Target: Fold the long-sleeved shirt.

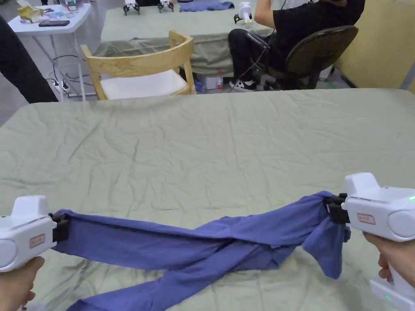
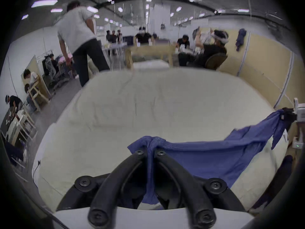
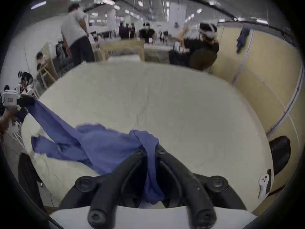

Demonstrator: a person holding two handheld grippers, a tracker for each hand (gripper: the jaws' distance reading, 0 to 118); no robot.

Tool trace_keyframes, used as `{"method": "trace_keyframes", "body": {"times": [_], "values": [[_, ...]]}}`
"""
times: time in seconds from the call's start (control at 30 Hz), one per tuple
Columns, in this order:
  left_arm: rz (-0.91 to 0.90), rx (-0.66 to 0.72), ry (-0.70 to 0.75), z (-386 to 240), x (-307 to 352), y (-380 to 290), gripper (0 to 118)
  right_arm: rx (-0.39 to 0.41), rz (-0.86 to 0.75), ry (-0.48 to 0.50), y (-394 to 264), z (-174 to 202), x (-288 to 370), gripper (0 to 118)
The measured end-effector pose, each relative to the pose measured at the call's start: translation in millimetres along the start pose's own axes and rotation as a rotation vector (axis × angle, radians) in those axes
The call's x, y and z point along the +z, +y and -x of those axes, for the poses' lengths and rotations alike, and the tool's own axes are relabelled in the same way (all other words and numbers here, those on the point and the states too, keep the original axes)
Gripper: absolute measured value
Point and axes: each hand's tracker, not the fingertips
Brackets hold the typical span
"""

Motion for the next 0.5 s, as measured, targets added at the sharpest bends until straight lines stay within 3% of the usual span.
{"method": "trace_keyframes", "body": {"times": [0.23, 0.5], "values": [[-0.226, -0.035, -0.006, 18.9, 92.2, 106.4, 6, 0.078, -0.235, 0.003, 99.0, 18.0, 103.9, 8], [-0.414, -0.081, 0.042, 38.1, 184.2, 222.3, 6, 0.072, -0.452, -0.026, 219.2, 9.6, 201.2, 8]]}}
